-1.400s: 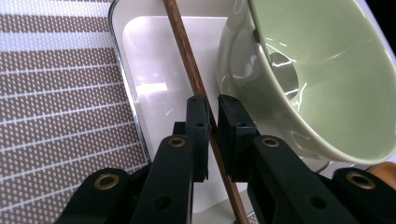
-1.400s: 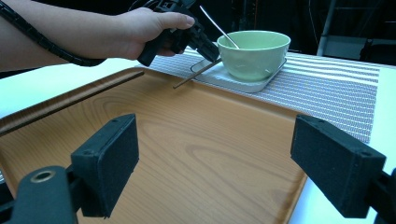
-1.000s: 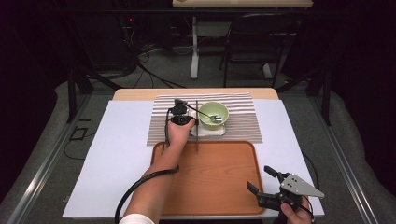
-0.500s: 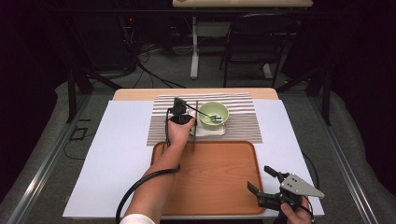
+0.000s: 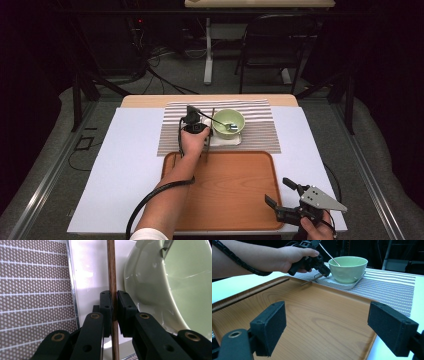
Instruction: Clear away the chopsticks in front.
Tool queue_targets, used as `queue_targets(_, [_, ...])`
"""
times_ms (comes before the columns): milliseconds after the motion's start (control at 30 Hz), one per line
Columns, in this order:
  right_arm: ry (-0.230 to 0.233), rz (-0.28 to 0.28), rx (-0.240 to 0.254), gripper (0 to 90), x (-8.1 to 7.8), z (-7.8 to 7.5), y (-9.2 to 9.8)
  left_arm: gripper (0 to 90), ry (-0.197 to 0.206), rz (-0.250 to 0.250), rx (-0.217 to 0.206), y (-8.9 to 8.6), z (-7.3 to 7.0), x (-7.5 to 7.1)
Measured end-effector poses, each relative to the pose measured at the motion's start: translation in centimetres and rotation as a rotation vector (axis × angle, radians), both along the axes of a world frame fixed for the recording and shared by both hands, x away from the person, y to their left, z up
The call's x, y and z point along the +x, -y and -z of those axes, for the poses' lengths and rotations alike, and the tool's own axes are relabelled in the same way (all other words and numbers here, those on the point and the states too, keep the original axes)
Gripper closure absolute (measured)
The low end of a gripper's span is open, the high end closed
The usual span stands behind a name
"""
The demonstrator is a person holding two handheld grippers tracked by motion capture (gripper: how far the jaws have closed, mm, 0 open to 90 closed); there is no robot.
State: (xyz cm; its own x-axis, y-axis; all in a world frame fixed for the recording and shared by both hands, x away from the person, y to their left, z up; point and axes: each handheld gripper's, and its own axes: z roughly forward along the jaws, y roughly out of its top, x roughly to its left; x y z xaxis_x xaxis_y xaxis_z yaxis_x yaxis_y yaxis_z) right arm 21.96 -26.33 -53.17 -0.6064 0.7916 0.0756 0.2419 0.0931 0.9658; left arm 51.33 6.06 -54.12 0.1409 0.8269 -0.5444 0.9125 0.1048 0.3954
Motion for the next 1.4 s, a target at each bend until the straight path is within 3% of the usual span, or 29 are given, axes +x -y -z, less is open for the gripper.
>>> queue_targets(333, [-0.002,-0.001,0.0,14.7,0.0,0.0,0.0,84.1,-0.002,-0.037,-0.008,-1.1,-0.1,-0.2])
queue_targets(467, [-0.003,-0.001,0.0,14.7,0.0,0.0,0.0,84.1,0.004,-0.062,-0.032,-2.2,-0.6,-0.6])
queue_targets(667, [-0.002,-0.002,0.0,14.6,0.0,0.0,0.0,84.0,0.013,-0.084,-0.053,-3.6,-1.0,-1.7])
queue_targets(933, [0.001,-0.003,0.001,14.6,0.0,0.0,0.0,84.0,0.029,-0.1,-0.048,-6.0,-1.3,-3.6])
queue_targets(1200, [0.0,-0.002,0.0,14.6,0.0,0.0,0.0,84.0,0.058,-0.072,-0.025,-6.9,-1.6,-5.7])
queue_targets(1400, [0.001,-0.001,0.002,14.6,0.0,0.0,0.0,84.0,0.097,-0.043,-0.051,-7.2,-2.1,-7.8])
